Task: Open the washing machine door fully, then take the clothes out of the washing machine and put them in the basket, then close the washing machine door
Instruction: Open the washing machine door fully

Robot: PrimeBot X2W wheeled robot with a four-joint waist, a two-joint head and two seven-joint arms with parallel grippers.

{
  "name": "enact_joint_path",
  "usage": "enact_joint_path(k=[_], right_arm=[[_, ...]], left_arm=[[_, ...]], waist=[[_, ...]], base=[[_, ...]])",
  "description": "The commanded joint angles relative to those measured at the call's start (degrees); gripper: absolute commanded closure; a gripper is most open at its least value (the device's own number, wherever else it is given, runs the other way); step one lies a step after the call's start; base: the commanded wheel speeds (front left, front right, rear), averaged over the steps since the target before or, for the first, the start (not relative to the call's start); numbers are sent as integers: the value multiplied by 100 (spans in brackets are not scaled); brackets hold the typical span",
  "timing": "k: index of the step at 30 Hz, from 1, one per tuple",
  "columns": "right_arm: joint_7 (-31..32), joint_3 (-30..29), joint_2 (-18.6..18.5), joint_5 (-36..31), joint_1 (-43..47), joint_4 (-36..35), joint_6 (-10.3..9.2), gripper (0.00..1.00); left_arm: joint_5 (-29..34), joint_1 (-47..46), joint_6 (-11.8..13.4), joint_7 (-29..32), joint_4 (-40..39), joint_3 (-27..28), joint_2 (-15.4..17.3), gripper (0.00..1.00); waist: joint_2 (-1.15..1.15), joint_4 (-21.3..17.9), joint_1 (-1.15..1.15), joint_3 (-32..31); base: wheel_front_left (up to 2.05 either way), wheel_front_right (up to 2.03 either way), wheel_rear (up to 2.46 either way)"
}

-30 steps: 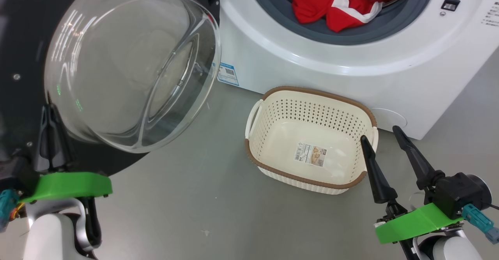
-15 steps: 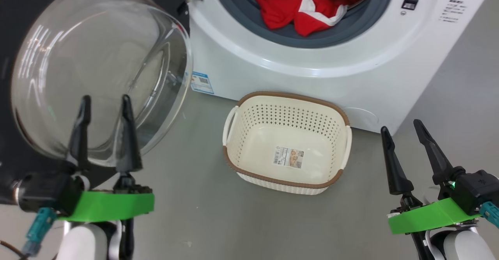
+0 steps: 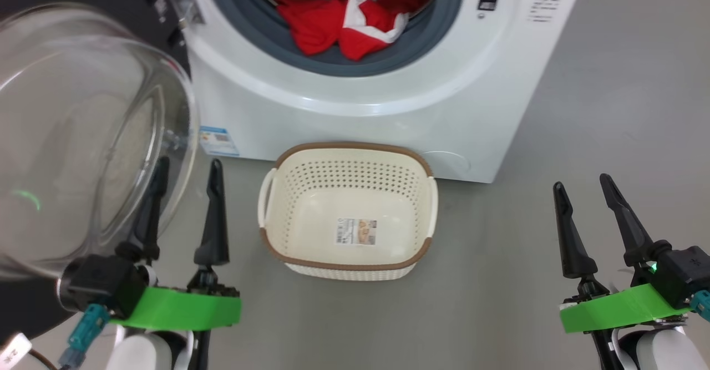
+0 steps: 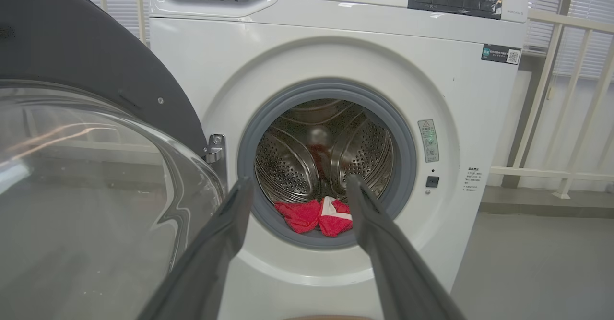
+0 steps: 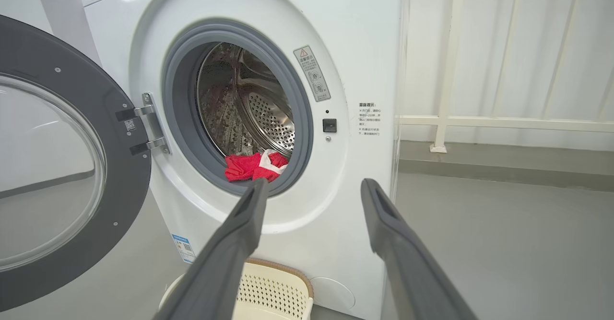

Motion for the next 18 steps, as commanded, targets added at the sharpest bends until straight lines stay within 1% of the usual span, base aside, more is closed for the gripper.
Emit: enact_joint_path(k=[1, 4, 5, 7, 12, 14, 18], right_arm=[[-82, 99, 5, 45, -108, -104, 36, 0], [-102, 79, 5, 59, -73, -90, 36, 0], [-102, 79, 5, 59, -73, -90, 36, 0], [-111, 99, 5, 51, -45, -92, 36, 0], [-122, 145, 5, 59, 54, -93, 36, 0], [-124, 146, 5, 49, 75, -126, 36, 0], [-126, 144, 5, 79, 105, -304, 36, 0]], left_arm=[[-11, 90, -75, -22, -61, 110, 156, 0], [-16, 175, -102, -22, 8, 113, 173, 0], [-16, 175, -102, -22, 8, 113, 173, 0], [-57, 243, -126, -22, 72, 120, 176, 0], [-92, 436, -177, -22, 118, 136, 270, 0], [-134, 507, -191, -22, 49, 165, 283, 0], [-108, 716, -134, -22, -130, 256, 327, 0]], waist=[[0, -432, 0, -151], [0, -673, 0, -220], [0, -673, 0, -220], [0, -825, 0, -265], [0, -1155, 0, -352], [0, -1269, 0, -356], [0, -1477, 0, -360]], base=[[0, 0, 0], [0, 0, 0], [0, 0, 0], [0, 0, 0], [0, 0, 0], [0, 0, 0], [0, 0, 0]])
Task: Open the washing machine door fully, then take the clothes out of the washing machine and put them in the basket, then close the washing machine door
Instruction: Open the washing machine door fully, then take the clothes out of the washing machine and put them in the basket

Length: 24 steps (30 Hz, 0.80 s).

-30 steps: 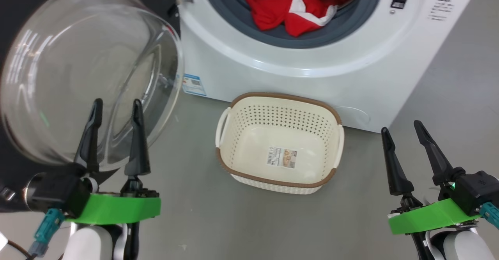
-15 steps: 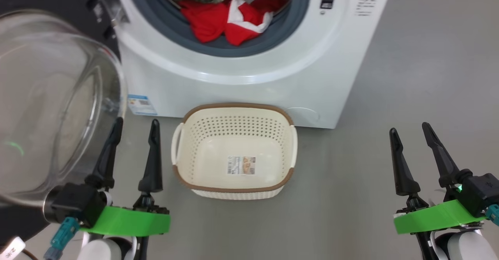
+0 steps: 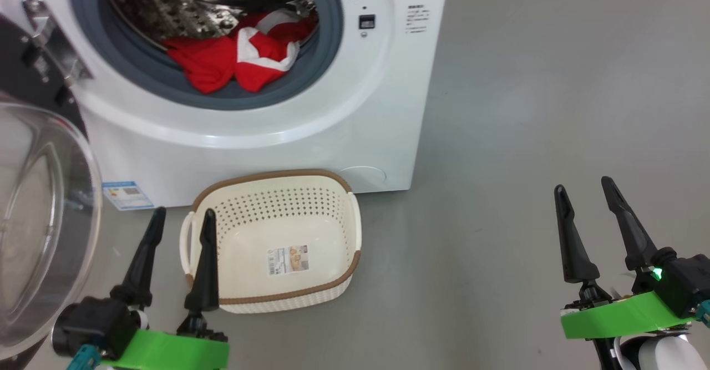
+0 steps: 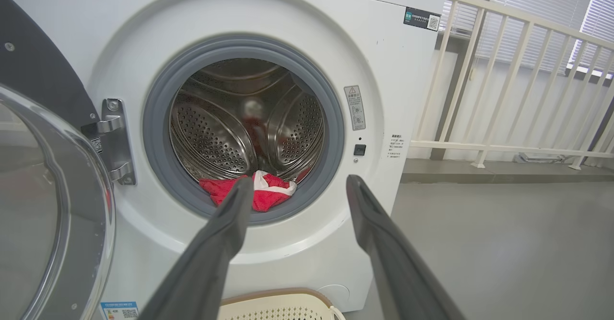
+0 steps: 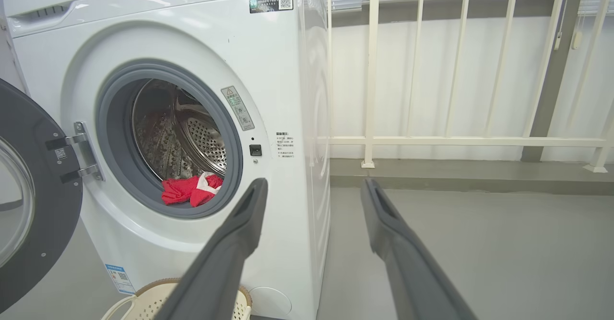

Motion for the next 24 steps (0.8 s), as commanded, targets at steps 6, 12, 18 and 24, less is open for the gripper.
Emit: enact_joint_path(k=[6, 12, 18, 24], right_arm=[[-36, 108, -7, 60, 188, -472, 36, 0], [-36, 26, -7, 38, 399, -545, 36, 0], [-37, 3, -7, 7, 513, -522, 36, 0], [-37, 18, -7, -4, 575, -540, 36, 0]], left_arm=[[26, 312, 97, -22, -387, 276, 127, 0], [48, 537, 98, -22, -399, 210, 121, 0], [119, 697, 149, -22, -406, 173, 141, 0], [138, 811, 208, -15, -424, 151, 154, 0]], waist=[[0, -336, 0, -114], [0, -361, 0, -231], [0, -360, 0, -407], [0, -363, 0, -501]], base=[[0, 0, 0], [0, 0, 0], [0, 0, 0], [0, 0, 0]])
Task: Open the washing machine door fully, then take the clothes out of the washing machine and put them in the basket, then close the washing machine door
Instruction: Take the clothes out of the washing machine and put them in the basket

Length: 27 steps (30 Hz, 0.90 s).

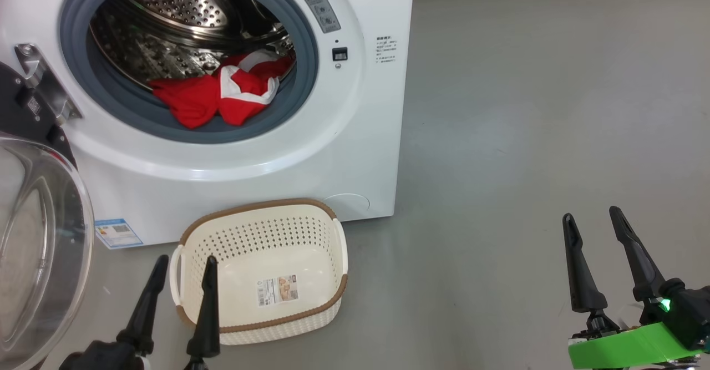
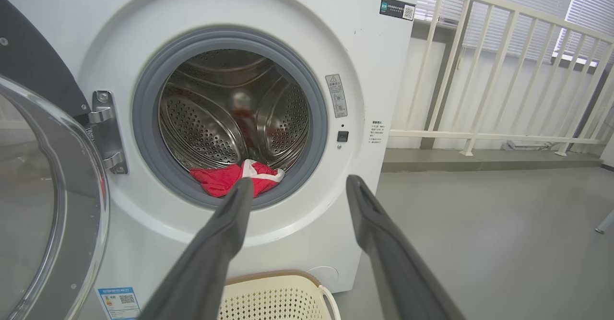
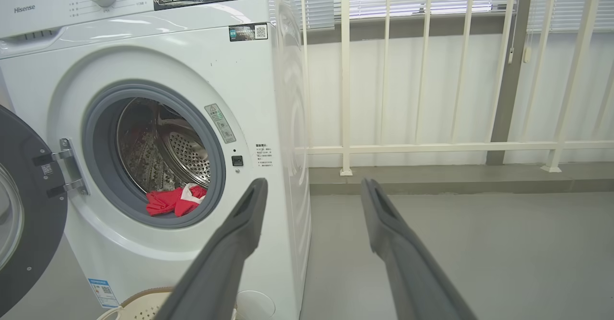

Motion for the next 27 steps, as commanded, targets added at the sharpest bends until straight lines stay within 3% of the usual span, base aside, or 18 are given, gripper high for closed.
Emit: enact_joint_path(k=[1, 17, 27], right_arm=[[-37, 129, -70, -23, -18, -169, 36, 0], [-37, 180, -70, 5, 17, -129, 36, 0], [-37, 237, -70, 34, 13, -104, 36, 0]], left_arm=[[86, -33, 56, -13, -169, 165, 72, 0], [48, 37, 154, 147, -286, 95, 110, 0], [39, 56, 201, 228, -381, 45, 151, 0]], waist=[[0, 1, 0, -17], [0, 27, 0, -66], [0, 84, 0, -62]], base=[[0, 0, 0], [5, -5, 0], [113, -113, 0]])
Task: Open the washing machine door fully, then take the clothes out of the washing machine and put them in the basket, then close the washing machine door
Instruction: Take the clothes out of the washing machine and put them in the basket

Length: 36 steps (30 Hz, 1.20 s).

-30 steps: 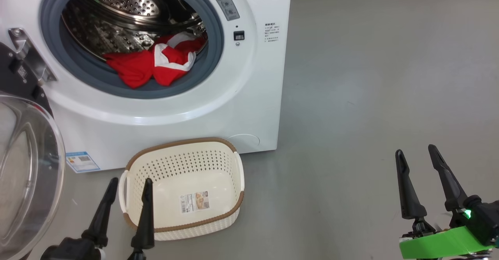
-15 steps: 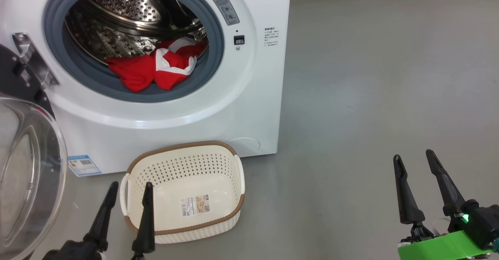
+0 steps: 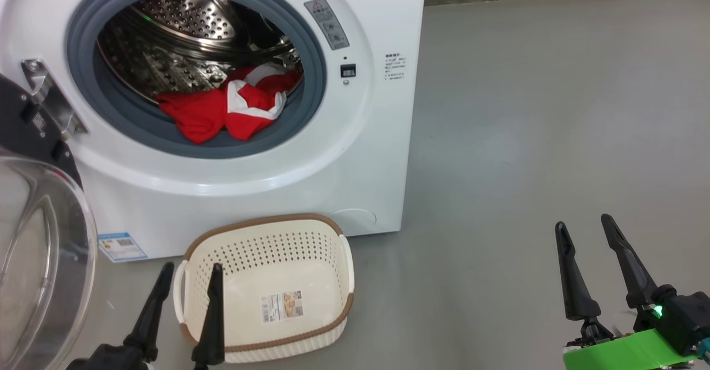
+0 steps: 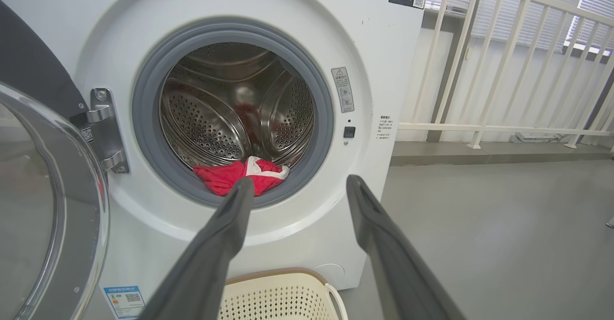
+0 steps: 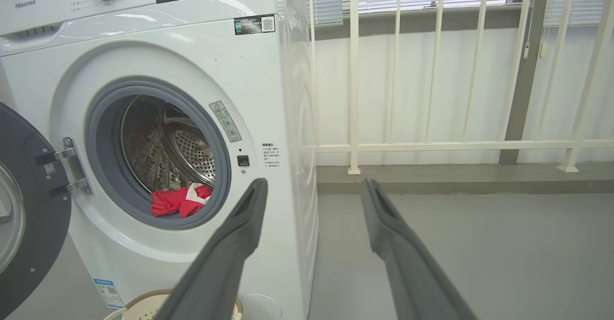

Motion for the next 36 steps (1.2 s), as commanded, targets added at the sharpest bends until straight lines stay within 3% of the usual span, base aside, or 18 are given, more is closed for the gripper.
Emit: enact_joint_path(k=[1, 12, 36], right_arm=[[-37, 136, -75, 33, -82, -126, 36, 0], [-37, 80, -75, 19, -76, -130, 36, 0], [-37, 105, -75, 54, -123, -171, 36, 0]], left_arm=[[-1, -124, 68, 10, -190, 179, 96, 0], [60, -130, 120, -34, -256, 95, 134, 0], [28, -164, 329, -40, -359, 12, 105, 0]], waist=[[0, 14, 0, 18], [0, 58, 0, 41], [0, 123, 0, 218]], base=[[187, -187, 0], [114, -114, 0], [2, -2, 0]])
